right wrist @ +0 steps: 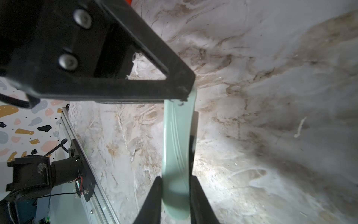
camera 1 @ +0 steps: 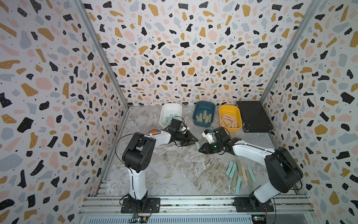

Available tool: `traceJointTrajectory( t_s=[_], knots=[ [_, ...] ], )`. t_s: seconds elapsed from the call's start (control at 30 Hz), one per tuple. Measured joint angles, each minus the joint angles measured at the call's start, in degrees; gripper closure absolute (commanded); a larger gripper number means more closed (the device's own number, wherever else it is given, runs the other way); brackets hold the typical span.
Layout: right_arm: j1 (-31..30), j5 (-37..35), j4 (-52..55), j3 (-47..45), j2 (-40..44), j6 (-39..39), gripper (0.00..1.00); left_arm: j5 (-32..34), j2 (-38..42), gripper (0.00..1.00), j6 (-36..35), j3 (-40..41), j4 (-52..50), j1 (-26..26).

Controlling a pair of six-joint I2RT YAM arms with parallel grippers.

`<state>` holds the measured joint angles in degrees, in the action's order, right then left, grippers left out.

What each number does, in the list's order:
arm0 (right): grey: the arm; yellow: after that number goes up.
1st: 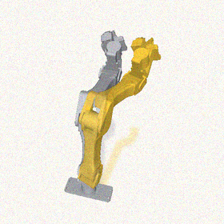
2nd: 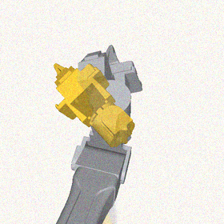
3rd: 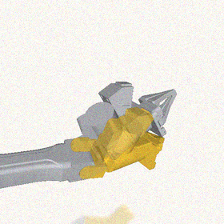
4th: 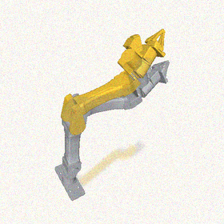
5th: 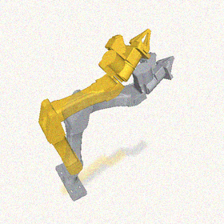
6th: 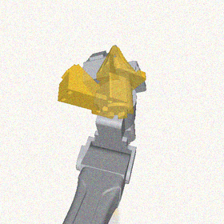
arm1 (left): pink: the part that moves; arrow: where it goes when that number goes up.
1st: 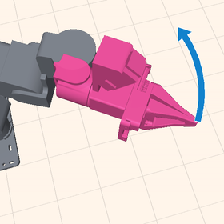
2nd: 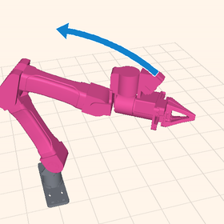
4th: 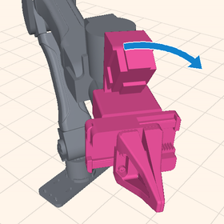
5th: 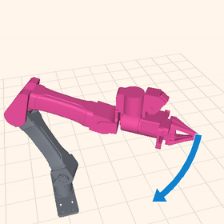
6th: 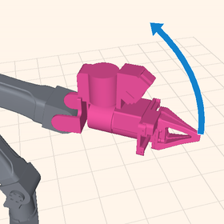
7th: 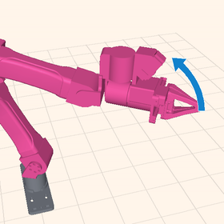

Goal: Place the fruit knives into the storage box by color
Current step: Pick up the fruit knife from the center of the board, then place the fruit knife in the storage box.

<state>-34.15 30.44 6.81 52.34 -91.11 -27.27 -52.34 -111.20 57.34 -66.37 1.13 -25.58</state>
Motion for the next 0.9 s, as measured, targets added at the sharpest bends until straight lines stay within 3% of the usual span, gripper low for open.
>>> traceJointTrajectory(
  t_s=[0.2,0.27,0.53,0.63,0.9],
  knots=[
    [-0.3,-0.1,0.4,1.1,0.0,-1.0,0.83,0.2,-0.1,1.0,-1.0,0.0,0.3,0.2],
    [-0.3,-0.2,0.5,1.4,0.0,-1.1,0.78,0.1,-0.1,1.0,-1.0,0.0,0.5,0.3],
    [-0.6,-3.7,5.6,5.1,0.1,1.0,0.23,-1.2,1.8,1.0,-1.0,-0.5,-1.4,3.3],
    [-0.4,-7.2,8.6,5.4,1.3,3.1,0.11,0.3,2.5,1.0,-4.6,-5.9,-9.8,7.5],
    [2.7,-14.5,14.4,5.4,2.8,5.0,0.02,12.4,-1.7,1.0,-15.1,-29.9,-28.4,17.5]
  ],
)
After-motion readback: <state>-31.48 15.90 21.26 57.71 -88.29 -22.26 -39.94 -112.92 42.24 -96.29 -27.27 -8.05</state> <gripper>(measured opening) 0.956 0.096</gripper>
